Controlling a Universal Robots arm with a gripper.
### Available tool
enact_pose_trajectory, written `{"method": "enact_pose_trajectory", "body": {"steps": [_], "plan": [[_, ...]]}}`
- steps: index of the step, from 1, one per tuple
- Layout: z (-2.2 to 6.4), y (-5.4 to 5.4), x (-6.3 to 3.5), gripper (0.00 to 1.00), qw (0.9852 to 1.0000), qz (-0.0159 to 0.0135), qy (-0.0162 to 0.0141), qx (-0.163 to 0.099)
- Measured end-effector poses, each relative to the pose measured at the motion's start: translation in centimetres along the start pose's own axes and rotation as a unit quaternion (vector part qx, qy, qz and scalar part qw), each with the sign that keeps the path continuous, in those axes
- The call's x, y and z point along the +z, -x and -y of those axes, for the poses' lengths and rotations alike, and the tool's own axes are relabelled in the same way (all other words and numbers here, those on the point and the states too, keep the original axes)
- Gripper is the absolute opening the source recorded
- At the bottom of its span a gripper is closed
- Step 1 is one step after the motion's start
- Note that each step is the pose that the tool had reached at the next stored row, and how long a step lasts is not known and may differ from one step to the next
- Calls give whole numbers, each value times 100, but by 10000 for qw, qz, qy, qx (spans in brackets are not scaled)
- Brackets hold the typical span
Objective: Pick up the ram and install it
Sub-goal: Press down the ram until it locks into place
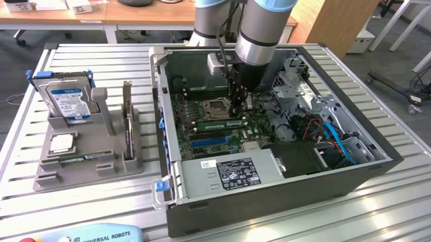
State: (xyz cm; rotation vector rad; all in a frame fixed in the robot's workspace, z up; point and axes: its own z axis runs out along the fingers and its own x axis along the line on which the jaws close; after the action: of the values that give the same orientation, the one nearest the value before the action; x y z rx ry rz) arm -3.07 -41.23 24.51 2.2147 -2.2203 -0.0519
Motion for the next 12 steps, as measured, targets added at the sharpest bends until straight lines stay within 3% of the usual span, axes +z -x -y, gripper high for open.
{"method": "enact_pose_trajectory", "body": {"steps": [8,12], "plan": [[-328,6,12,10,10000,-2,-26,-1],[-445,6,16,10,10000,-2,-36,-1]]}}
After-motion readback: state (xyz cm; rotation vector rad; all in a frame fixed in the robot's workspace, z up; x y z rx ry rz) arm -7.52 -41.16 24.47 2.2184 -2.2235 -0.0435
